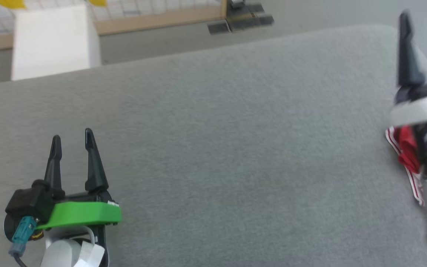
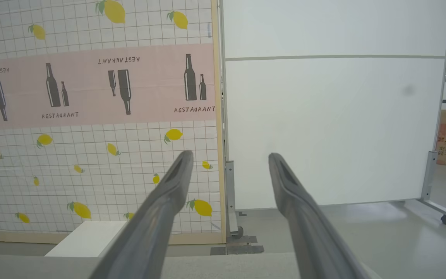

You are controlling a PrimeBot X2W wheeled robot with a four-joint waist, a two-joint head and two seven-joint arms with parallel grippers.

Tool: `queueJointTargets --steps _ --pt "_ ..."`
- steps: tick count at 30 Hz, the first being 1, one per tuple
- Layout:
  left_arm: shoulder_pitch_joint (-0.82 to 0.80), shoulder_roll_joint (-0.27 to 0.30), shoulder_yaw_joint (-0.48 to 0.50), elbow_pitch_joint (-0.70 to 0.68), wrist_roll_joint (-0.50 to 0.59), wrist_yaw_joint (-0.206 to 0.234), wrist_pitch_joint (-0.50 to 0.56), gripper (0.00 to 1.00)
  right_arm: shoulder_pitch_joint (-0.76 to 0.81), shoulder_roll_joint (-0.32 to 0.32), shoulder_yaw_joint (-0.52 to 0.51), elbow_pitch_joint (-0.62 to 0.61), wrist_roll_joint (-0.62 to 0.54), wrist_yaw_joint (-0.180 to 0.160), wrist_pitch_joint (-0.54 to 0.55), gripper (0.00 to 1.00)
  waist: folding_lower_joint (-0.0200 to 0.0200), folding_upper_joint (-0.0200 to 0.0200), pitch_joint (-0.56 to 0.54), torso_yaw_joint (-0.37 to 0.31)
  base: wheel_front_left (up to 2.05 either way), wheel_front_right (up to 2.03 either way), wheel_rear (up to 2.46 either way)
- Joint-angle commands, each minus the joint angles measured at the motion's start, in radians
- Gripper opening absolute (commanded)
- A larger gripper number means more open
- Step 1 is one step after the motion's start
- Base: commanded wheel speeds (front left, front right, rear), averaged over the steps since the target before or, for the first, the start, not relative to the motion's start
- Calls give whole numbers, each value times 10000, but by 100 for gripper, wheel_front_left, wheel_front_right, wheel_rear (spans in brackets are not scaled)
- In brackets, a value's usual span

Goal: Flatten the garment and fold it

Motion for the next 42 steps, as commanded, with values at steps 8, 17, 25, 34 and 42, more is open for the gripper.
queueJointTargets --steps 8,17,25,34,42 --pt "232 -130 -24 579 -261 -30 -70 100 2505 1991 -544 -427 -1314 -17 -589 100 1 0 -1509 1793 0 0 0" --pt "478 -205 -148 1087 -291 44 -74 100 4014 2233 -35 -229 -2135 -17 -681 100 1 0 -1703 2130 0 0 0" --pt "674 -63 -621 1562 239 140 18 100 4739 2238 -109 -68 -2322 -17 -604 100 1 0 -1786 2288 0 0 0" --pt "674 -41 -1146 1954 722 247 5 100 5153 2239 -528 26 -2532 -17 -349 100 1 0 -1811 2224 0 0 0" --pt "633 -170 -1285 1976 691 319 -53 100 5203 2240 -580 -66 -2455 -17 -299 100 1 0 -1729 2148 0 0 0"
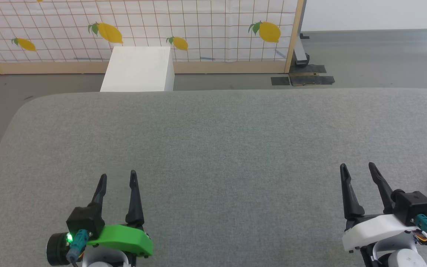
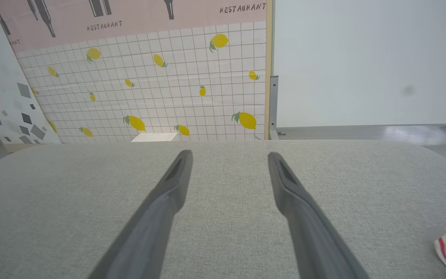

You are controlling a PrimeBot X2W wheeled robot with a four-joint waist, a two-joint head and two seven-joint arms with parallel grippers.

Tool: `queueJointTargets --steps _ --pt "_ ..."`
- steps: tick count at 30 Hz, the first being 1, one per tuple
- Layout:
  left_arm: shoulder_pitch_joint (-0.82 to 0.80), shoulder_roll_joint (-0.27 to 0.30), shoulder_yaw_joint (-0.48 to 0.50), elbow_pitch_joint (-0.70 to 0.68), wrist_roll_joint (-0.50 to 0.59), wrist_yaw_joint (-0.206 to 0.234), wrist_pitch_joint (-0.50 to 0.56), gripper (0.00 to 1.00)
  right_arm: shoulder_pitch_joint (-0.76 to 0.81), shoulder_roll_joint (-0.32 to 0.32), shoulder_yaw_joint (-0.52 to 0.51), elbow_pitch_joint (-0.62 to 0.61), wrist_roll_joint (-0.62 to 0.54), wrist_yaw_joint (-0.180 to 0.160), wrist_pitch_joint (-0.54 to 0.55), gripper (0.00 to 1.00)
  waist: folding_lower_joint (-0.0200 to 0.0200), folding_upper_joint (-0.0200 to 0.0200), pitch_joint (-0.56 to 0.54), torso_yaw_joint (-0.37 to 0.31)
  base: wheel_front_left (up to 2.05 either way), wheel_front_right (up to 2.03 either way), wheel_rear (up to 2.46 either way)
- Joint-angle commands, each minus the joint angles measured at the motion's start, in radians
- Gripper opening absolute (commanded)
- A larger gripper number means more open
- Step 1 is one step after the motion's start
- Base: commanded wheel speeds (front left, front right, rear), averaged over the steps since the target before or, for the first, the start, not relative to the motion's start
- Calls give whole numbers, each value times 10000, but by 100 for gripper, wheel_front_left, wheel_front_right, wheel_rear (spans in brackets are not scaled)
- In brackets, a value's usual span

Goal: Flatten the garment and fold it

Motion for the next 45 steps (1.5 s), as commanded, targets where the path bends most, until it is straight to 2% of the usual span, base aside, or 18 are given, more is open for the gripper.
queueJointTargets --steps 1,5,6,45 --pt "37 -49 -31 49 41 33 -70 100 76 8 -18 -57 25 -15 24 100 1 0 11 -4 0 0 0" --pt "-14 -64 -88 115 81 18 -80 100 71 8 -32 -60 66 -15 29 100 1 0 29 -6 0 0 0" --pt "-3 -42 -79 111 14 -2 -13 0 0 0 -29 -12 17 0 10 0 1 0 30 -8 0 0 0" --pt "15 -121 240 -207 637 -225 695 0 109 2 134 -542 -305 -3 609 0 1 0 24 45 0 0 0"
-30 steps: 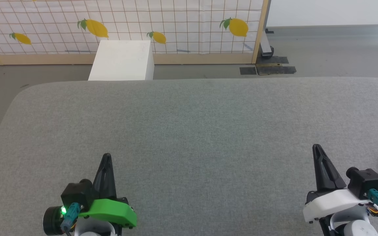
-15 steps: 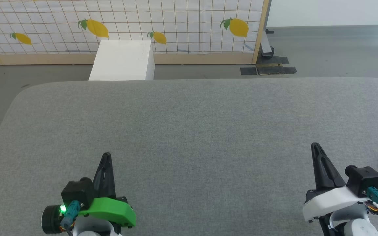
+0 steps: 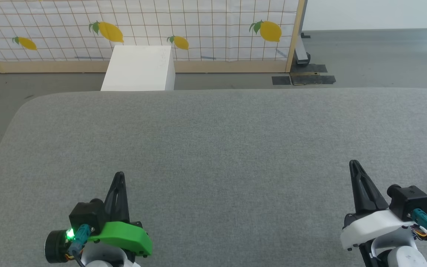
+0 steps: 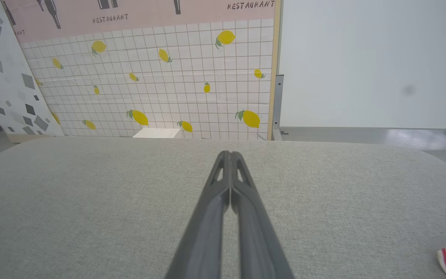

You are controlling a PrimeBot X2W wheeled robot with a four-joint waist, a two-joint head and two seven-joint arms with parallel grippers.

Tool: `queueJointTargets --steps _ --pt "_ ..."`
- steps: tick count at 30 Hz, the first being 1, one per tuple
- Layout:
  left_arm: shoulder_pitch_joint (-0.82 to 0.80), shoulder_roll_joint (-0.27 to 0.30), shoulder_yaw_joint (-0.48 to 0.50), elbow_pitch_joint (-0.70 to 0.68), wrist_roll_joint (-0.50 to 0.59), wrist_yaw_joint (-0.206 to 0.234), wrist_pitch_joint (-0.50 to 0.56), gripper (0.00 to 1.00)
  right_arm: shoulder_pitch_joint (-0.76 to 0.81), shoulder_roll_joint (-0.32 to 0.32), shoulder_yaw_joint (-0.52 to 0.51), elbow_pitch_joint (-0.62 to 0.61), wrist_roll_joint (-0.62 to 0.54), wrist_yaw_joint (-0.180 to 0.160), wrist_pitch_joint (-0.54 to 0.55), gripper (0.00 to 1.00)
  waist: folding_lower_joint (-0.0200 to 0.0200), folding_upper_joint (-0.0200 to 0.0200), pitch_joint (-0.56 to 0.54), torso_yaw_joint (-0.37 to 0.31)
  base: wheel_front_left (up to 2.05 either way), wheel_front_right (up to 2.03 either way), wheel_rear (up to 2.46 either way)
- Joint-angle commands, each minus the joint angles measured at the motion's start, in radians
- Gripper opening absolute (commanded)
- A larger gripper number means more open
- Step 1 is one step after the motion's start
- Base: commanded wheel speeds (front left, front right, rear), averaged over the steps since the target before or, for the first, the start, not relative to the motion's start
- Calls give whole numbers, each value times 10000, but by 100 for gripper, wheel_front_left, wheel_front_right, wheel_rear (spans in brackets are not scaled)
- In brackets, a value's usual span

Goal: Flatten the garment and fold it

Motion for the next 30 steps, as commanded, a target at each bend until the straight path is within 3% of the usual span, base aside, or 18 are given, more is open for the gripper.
queueJointTargets --steps 1,30 --pt "19 -22 42 -57 93 -39 56 0 113 2 20 -114 -116 -5 57 0 0 0 0 3 0 0 0" --pt "34 -87 304 -323 617 -225 633 0 205 4 157 -568 -383 -9 558 0 0 0 -8 47 0 0 0"
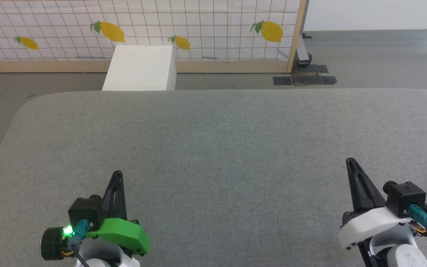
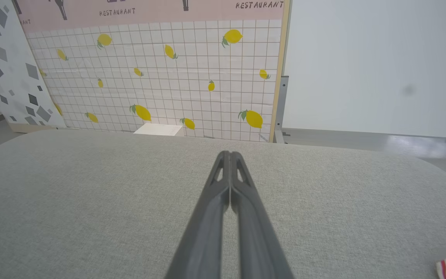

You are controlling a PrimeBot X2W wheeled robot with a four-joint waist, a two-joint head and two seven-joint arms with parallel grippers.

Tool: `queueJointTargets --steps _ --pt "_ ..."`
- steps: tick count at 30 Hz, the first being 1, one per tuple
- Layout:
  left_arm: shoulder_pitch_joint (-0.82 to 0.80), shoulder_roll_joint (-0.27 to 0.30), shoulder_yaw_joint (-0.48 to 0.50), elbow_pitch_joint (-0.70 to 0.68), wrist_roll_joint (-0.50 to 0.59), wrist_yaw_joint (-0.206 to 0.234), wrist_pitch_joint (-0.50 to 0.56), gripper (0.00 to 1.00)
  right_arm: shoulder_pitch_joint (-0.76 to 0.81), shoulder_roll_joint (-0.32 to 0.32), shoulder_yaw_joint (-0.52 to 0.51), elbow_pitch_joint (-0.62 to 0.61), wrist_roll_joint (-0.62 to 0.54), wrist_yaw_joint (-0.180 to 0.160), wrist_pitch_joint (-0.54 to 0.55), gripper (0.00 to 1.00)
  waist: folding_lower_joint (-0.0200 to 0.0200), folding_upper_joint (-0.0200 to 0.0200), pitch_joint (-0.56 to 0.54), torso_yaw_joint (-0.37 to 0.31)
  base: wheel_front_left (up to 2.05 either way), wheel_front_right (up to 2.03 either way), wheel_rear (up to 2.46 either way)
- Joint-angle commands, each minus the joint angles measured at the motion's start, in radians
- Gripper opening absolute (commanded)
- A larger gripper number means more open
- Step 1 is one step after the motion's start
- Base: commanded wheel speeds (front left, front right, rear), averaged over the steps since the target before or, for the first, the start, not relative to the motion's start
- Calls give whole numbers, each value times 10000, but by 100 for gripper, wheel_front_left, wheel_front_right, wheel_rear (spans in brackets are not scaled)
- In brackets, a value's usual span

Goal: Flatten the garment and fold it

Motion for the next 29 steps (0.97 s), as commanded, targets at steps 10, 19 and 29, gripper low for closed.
queueJointTargets --steps 10,19,29 --pt "39 -65 133 -133 367 -111 233 0 197 5 75 -249 -179 -10 224 0 0 0 -3 16 0 0 0" --pt "44 -85 213 -214 527 -168 409 0 225 6 117 -387 -260 -11 377 0 0 0 -5 30 0 0 0" --pt "49 -107 303 -306 707 -232 607 0 257 6 164 -543 -352 -13 550 0 0 0 -8 45 0 0 0"
